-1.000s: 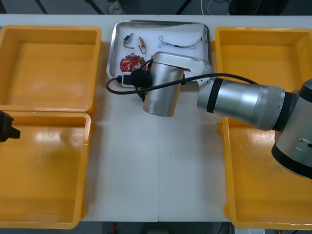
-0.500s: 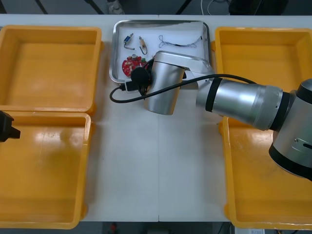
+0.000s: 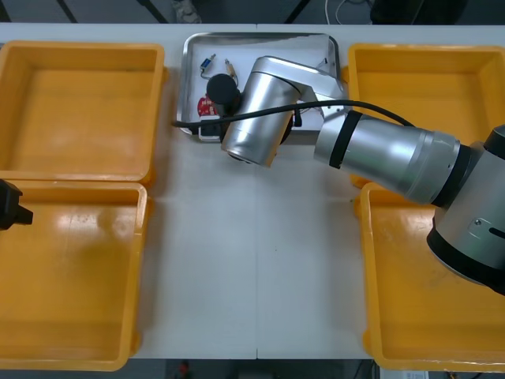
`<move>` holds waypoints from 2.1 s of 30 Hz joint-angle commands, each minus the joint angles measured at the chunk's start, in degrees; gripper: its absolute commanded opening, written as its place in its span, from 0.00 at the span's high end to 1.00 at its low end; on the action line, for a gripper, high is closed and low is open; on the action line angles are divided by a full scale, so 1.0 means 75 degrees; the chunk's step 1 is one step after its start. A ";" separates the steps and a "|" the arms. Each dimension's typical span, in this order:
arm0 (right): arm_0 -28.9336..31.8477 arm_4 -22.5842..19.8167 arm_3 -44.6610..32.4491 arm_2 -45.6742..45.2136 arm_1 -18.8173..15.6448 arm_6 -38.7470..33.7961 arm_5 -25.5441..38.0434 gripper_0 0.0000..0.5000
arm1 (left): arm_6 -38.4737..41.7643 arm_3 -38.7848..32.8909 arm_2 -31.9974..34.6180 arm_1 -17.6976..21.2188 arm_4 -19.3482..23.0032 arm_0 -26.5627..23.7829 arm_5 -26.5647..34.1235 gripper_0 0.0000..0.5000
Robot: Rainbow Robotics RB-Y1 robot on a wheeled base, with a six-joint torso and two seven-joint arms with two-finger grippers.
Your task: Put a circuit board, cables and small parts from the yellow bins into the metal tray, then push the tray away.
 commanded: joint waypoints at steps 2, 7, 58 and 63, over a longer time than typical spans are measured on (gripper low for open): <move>-0.0323 -0.0029 -0.0900 -0.0472 0.0131 -0.0722 0.0754 0.00 | -0.0814 -0.0223 0.0195 0.0280 0.0058 0.0132 0.0049 0.00; -0.0147 -0.0029 -0.1556 -0.0800 0.0131 -0.1472 0.1562 0.00 | -0.0814 -0.0223 0.0195 0.0280 0.0058 0.0132 0.0049 0.00; 0.6111 -0.2806 -0.7708 -0.9191 -0.2506 -0.4249 0.5272 0.00 | -0.0814 -0.0223 0.0195 0.0280 0.0058 0.0132 0.0049 0.00; 0.7025 -0.3029 -0.8142 -1.0081 -0.2963 -0.4261 0.5272 0.00 | -0.0814 -0.0223 0.0195 0.0280 0.0058 0.0132 0.0049 0.00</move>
